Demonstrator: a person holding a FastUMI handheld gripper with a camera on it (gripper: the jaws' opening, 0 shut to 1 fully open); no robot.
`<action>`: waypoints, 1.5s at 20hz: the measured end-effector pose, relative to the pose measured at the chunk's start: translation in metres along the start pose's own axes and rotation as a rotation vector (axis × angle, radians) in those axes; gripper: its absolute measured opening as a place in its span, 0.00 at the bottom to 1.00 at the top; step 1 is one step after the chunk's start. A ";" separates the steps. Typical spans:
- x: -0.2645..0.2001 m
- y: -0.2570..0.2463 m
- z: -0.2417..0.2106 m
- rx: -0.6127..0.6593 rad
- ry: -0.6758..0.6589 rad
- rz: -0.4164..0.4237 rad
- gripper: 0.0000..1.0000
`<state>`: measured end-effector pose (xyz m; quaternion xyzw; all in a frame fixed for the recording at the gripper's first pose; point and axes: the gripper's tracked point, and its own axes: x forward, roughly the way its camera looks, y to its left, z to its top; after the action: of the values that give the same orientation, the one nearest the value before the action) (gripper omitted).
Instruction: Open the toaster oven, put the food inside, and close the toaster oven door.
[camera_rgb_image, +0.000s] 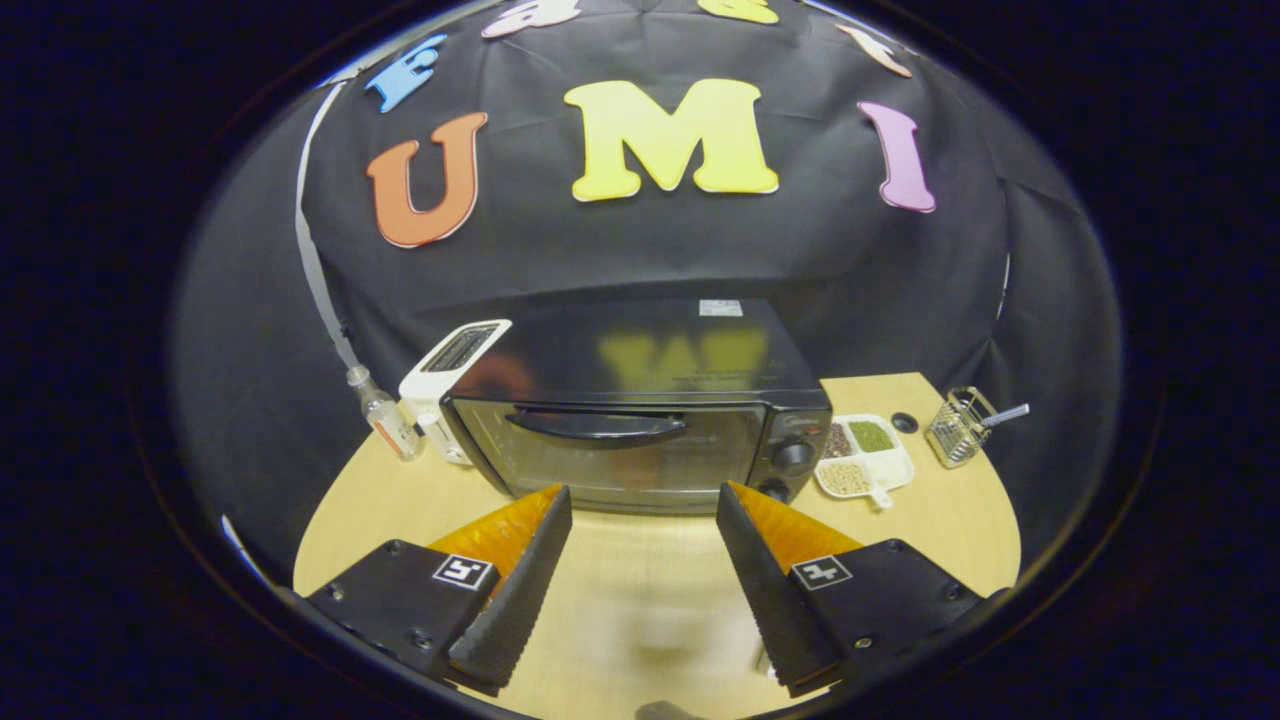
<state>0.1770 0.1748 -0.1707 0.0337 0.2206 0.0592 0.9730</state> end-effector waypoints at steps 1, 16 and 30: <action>-0.012 -0.010 0.005 -0.002 -0.018 -0.009 0.94; -0.271 -0.203 0.122 -0.141 -0.476 -0.070 1.00; -0.327 -0.302 0.079 -0.014 -0.553 -0.068 1.00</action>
<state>-0.0508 -0.1705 0.0119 0.0345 -0.0529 0.0164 0.9979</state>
